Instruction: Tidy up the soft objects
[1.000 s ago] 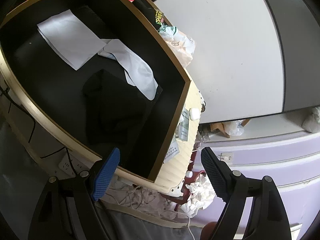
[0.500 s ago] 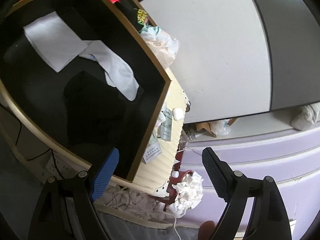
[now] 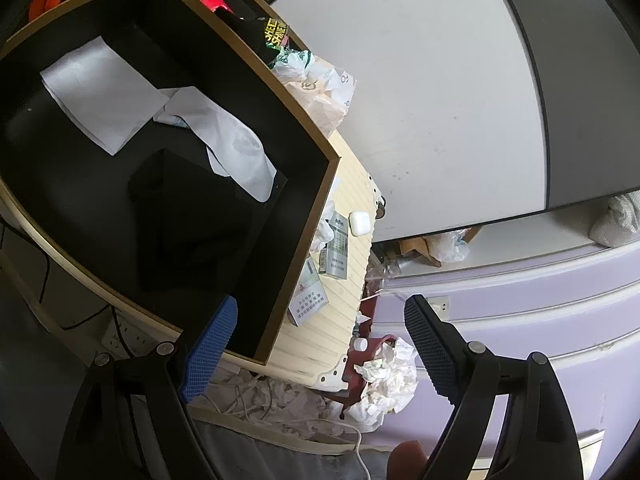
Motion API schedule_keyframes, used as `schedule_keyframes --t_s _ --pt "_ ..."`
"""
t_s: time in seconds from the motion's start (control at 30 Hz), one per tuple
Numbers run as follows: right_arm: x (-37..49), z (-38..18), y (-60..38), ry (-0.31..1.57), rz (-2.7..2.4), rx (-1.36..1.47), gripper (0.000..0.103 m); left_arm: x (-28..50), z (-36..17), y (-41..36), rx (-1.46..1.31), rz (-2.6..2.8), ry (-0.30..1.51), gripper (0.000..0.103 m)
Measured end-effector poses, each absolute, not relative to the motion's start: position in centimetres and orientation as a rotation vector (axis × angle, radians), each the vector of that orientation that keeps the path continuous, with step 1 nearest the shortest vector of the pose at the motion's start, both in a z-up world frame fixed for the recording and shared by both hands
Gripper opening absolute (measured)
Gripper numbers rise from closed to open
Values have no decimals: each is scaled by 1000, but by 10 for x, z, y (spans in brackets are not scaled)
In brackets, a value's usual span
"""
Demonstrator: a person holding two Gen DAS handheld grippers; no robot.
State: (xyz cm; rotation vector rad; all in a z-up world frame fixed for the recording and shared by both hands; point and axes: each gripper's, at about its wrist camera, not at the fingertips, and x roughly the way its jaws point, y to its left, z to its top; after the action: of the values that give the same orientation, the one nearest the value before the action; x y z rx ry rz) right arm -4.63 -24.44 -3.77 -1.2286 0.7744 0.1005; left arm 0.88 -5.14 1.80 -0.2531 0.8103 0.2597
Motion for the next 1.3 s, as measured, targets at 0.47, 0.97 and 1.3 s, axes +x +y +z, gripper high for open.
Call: schedule_keyframes --t_s 0.47,0.97,1.3 --pt "-62 -44 -240 690 94 -1294 102 9 19 -49 -258 261 808 101" --pt "-82 -59 -233 550 67 -1431 102 9 19 -49 -260 260 807 101" --pt "-70 -47 -239 622 63 -1348 102 10 20 -47 -270 264 805 101"
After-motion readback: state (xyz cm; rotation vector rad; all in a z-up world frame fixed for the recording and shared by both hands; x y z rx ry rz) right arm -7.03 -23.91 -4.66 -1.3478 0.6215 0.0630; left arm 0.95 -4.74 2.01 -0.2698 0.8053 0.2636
